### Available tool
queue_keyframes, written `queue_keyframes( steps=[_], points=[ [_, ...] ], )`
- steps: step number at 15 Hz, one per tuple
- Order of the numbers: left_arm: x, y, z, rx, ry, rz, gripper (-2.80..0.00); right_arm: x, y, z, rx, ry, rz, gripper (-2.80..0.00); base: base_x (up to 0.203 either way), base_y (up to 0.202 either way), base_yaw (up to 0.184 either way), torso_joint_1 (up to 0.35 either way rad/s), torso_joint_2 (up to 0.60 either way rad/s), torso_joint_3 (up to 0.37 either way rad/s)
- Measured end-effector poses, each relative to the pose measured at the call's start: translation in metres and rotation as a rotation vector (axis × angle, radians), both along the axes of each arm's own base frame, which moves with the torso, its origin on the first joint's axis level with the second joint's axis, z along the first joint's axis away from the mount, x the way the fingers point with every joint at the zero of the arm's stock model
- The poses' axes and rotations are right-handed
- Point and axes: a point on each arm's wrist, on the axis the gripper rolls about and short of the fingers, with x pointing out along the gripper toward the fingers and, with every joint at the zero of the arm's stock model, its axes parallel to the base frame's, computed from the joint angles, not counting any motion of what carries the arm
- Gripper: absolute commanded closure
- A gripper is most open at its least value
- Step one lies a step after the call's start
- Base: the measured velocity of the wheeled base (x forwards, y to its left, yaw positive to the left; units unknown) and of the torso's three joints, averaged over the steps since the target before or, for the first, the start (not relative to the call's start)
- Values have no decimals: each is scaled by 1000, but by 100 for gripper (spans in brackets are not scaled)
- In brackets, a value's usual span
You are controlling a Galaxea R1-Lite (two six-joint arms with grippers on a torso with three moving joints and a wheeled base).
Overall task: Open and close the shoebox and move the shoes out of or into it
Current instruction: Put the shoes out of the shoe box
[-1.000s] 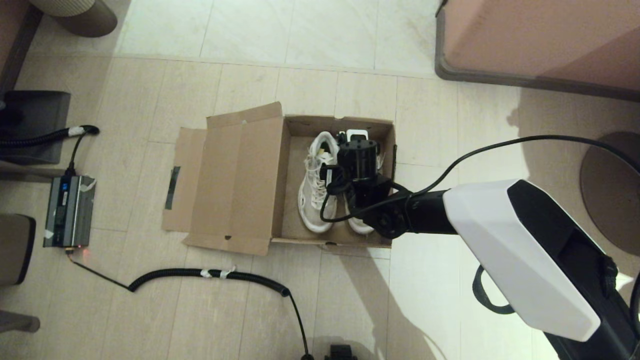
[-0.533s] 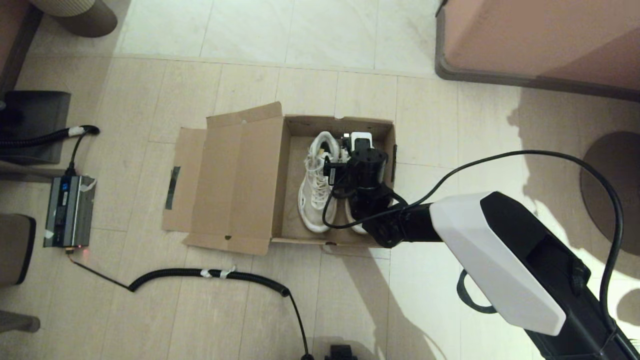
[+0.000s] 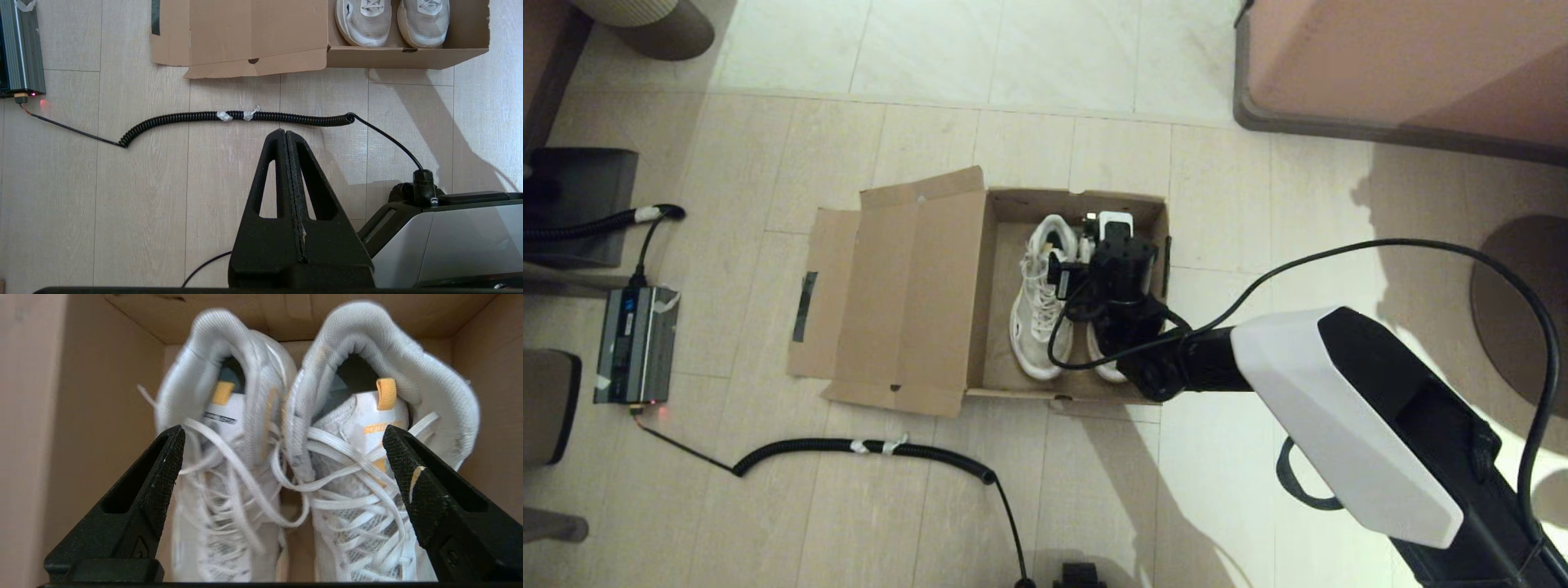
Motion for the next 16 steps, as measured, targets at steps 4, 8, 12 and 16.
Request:
queue_keyframes(
  steps=[4, 8, 12, 16],
  points=[
    [0, 0, 0, 0, 0, 0, 0, -6, -22, 21, 171, 211, 1, -280, 0, 0, 0, 0, 0, 0],
    [0, 0, 0, 0, 0, 0, 0, -12, -46, 28, 446, 444, -34, 0, 0, 0, 0, 0, 0, 0],
    [0, 0, 0, 0, 0, 0, 0, -10, -58, 35, 512, 446, -57, 0, 0, 0, 0, 0, 0, 0],
    [0, 0, 0, 0, 0, 0, 0, -2, -71, 23, 565, 474, -95, 0, 0, 0, 0, 0, 0, 0]
  ],
)
